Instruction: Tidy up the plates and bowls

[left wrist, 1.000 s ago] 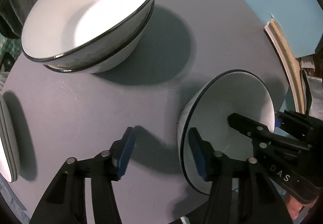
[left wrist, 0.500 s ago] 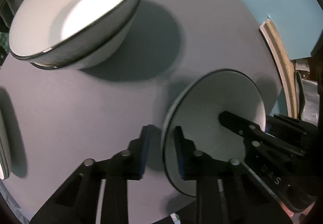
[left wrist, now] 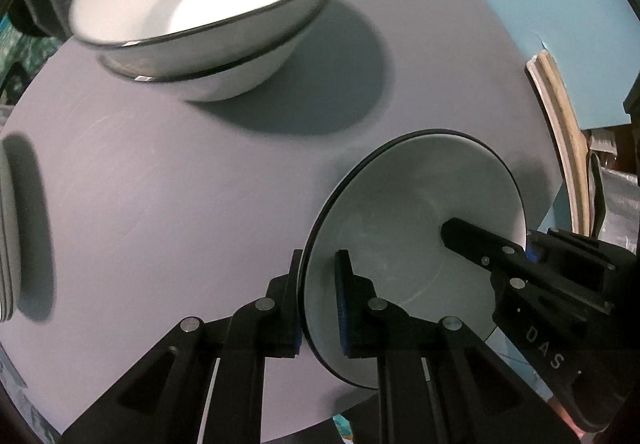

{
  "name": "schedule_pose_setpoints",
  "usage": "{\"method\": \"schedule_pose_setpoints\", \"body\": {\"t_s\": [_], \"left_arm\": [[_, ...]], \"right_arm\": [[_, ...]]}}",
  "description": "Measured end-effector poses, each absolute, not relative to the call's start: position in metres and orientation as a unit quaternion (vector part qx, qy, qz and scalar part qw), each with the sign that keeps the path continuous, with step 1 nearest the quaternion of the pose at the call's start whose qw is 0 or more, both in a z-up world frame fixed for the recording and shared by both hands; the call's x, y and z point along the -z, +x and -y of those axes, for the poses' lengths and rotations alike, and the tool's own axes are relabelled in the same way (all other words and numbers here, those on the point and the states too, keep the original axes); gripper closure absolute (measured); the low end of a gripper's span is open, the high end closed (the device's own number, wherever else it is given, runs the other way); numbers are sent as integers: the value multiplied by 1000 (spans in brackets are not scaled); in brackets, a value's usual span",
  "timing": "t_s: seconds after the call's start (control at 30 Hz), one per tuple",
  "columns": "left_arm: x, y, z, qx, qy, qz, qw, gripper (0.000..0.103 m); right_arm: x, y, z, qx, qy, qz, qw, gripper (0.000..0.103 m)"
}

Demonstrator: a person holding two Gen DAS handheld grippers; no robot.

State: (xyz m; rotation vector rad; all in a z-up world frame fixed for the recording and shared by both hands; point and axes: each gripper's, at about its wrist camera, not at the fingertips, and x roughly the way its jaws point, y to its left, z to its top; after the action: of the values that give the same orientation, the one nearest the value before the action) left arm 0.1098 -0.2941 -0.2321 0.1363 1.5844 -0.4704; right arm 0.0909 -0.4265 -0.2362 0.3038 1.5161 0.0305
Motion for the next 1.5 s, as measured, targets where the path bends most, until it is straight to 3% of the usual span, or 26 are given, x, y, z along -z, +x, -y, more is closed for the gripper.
{"method": "schedule_pose_setpoints", "body": {"t_s": [0.87,1.5], "left_arm": [[123,155,249,183,6,-641,745,90],[133,226,244,145,18,-633,760,90]], "right_arm": [[144,129,394,-63,88,-640,761,96],[139,207,371,-88,71,-639,761,96]]}}
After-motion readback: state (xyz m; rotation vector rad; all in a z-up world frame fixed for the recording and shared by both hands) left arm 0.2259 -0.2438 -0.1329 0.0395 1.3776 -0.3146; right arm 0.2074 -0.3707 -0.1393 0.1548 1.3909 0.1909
